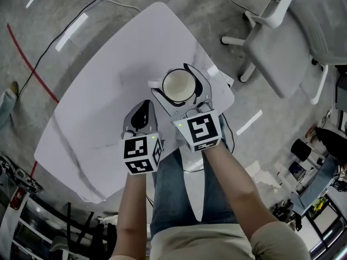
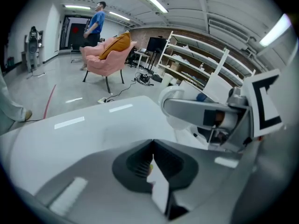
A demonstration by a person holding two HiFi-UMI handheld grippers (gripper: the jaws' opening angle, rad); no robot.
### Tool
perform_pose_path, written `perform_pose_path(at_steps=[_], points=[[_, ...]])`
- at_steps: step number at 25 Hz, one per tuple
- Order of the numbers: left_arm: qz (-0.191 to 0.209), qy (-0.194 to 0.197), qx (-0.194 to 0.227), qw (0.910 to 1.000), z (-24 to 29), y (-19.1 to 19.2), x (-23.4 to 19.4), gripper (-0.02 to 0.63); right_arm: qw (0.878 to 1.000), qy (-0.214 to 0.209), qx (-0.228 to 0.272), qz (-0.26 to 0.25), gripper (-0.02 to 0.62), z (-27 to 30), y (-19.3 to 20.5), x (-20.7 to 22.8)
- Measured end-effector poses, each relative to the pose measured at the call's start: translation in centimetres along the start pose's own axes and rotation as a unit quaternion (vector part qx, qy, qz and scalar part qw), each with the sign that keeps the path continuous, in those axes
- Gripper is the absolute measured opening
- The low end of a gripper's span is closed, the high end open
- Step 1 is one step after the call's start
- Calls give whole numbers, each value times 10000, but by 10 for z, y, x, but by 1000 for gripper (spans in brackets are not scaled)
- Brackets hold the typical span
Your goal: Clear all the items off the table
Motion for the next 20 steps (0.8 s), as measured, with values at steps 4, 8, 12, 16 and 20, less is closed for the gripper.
perform_pose_path(at_steps=[4, 8, 12, 16, 20], points=[[-8, -18, 52, 10000, 10, -1, 19, 9, 10000, -55, -13, -33, 410, -10, 2, 17], [21, -19, 100, 9999, 19, -5, 43, 9, 10000, -52, 30, -44, 410, -22, 1, 40], [103, 19, 122, 9999, 28, -7, 70, 9, 9999, 31, 81, 55, 410, -36, 4, 68], [218, 77, 119, 9997, 41, -7, 102, 9, 9997, 179, 160, 99, 410, -52, 8, 102], [322, 161, 51, 9993, 56, 1, 141, 9, 9992, 336, 154, 148, 410, -74, 18, 139]])
Point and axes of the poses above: the fingertips, and each gripper's own axes: z forward along the fingers, x to its right, y out of its underside, the point moved 7 cm from there along -z, backward along the fingers, and after that the axes turned 7 degrees about -z, right-handed, at the moved point
